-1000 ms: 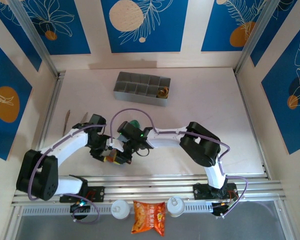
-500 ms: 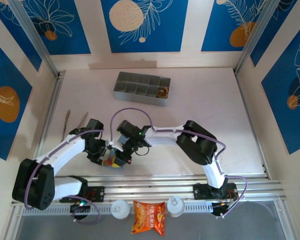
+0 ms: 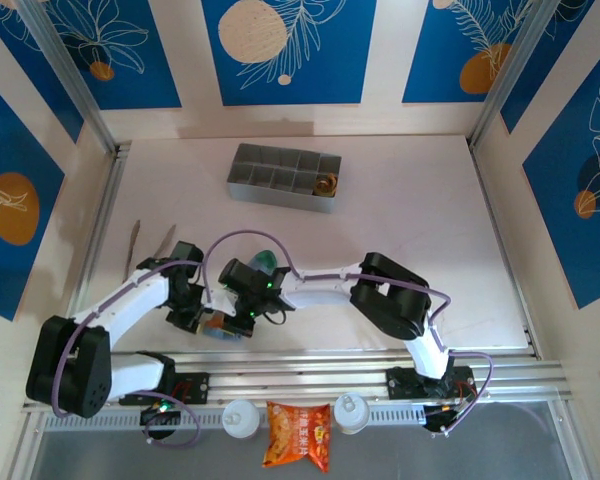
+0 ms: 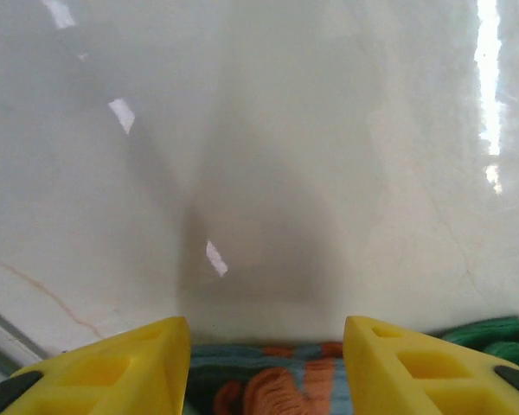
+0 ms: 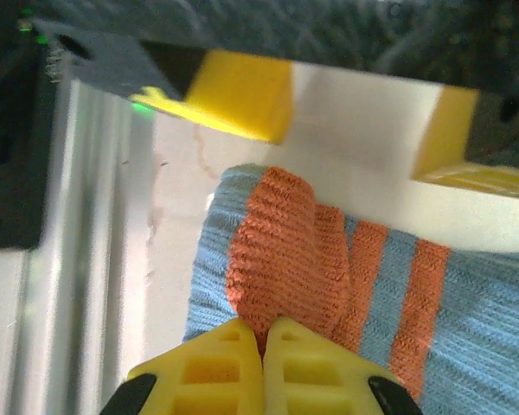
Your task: Roll the socks
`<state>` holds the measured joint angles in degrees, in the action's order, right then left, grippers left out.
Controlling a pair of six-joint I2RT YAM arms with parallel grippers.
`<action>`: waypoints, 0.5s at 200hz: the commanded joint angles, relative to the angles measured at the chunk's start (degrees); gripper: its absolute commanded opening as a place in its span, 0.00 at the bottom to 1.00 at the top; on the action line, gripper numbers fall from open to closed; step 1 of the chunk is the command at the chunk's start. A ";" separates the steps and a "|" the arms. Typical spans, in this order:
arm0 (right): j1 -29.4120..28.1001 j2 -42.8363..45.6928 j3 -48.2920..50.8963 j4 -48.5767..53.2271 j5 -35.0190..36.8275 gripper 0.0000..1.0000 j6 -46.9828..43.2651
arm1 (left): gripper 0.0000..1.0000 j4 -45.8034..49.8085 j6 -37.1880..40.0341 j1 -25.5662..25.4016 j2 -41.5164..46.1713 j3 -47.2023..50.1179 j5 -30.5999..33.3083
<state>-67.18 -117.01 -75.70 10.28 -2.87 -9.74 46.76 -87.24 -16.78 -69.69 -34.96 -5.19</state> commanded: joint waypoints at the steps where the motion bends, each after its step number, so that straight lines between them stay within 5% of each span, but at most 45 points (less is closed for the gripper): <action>1: 0.70 -5.07 5.57 6.33 19.02 0.00 6.94 | 0.51 6.15 -0.11 -0.63 6.55 -0.60 -8.12; 58: -1.38 0.27 12.37 -2.42 25.11 0.00 3.93 | 0.66 -8.88 -10.24 -1.63 11.25 7.26 -19.75; 100: -1.69 2.21 13.37 -4.54 24.06 0.00 2.09 | 0.73 -13.09 -12.28 -3.18 9.48 7.24 -18.84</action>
<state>-70.57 -112.77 -65.52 -2.70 16.12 -9.30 37.87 -98.19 -18.26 -61.01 -26.39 -18.13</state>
